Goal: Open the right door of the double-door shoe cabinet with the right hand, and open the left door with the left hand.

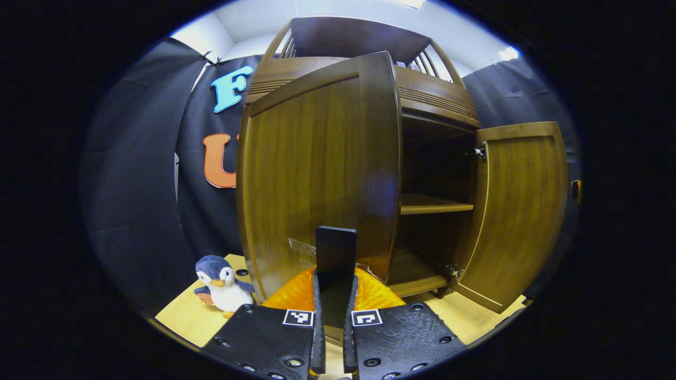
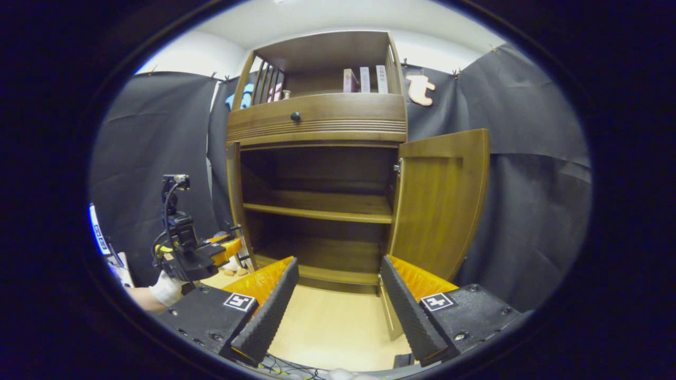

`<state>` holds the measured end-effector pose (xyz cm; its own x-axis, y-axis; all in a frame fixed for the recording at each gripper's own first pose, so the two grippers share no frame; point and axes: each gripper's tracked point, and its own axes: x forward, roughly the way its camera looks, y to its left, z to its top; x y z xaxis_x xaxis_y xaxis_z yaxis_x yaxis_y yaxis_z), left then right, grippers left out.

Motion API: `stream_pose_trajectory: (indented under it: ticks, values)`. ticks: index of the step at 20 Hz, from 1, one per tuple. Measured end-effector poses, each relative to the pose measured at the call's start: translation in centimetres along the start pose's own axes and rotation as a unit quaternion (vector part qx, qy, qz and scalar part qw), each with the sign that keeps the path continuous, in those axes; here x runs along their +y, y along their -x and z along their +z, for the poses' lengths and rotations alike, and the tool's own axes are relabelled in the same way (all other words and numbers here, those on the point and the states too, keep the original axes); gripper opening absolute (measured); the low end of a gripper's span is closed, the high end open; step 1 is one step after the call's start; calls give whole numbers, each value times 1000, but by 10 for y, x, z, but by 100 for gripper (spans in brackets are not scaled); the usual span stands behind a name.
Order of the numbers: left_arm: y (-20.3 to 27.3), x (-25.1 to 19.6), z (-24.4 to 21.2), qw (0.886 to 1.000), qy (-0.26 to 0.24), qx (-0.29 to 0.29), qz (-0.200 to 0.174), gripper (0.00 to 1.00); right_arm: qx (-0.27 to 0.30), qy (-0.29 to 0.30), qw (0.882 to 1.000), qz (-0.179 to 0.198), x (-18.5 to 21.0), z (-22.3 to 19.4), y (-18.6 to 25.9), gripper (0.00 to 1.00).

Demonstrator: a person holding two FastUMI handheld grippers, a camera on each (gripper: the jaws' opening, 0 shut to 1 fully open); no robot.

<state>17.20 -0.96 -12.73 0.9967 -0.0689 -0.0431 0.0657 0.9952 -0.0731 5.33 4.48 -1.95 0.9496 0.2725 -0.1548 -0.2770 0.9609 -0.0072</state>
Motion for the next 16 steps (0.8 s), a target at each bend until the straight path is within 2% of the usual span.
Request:
stream_pose_trajectory:
  ticks: [7,16]
  values:
    - [29,29,-1,1000,7,1,7,12,8,2,1000,28,16,-7,-11,100]
    - [49,56,-2,1000,10,2,-6,12,12,1,999,51,44,-11,-20,99]
